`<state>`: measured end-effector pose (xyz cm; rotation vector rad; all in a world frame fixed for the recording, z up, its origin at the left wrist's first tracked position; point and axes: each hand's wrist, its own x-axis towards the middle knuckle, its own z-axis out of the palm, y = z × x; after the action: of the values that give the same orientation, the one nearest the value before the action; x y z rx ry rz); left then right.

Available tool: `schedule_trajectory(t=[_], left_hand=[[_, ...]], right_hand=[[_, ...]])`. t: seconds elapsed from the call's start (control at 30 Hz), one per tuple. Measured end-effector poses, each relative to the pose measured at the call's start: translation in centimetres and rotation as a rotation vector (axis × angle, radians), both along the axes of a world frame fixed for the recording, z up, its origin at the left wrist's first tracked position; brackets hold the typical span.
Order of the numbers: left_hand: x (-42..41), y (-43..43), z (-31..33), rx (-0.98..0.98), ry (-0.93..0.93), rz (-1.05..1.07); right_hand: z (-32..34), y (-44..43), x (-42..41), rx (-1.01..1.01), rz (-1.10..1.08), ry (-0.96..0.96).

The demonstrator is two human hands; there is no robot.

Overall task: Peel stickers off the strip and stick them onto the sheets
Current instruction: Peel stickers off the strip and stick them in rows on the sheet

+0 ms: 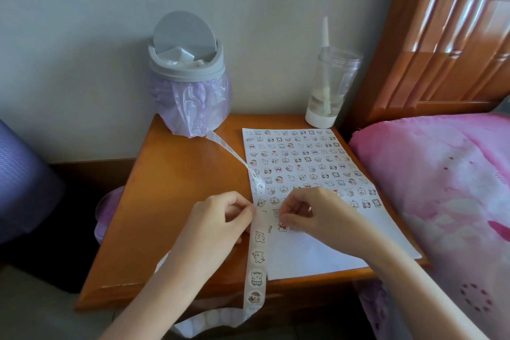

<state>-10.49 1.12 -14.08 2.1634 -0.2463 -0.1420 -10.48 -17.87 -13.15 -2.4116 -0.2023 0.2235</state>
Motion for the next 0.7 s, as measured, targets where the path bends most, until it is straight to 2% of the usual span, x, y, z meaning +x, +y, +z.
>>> schedule_trajectory(t=[0.43, 0.7], left_hand=[[-0.17, -0.12, 0.01, 0.009, -0.019, 0.021], [-0.26, -0.11, 0.04, -0.001, -0.011, 0.029]], right_hand=[[-0.65, 0.12, -0.08, 0.027, -0.018, -0.052], [-1.02, -0.20, 0.22, 0.088, -0.055, -0.018]])
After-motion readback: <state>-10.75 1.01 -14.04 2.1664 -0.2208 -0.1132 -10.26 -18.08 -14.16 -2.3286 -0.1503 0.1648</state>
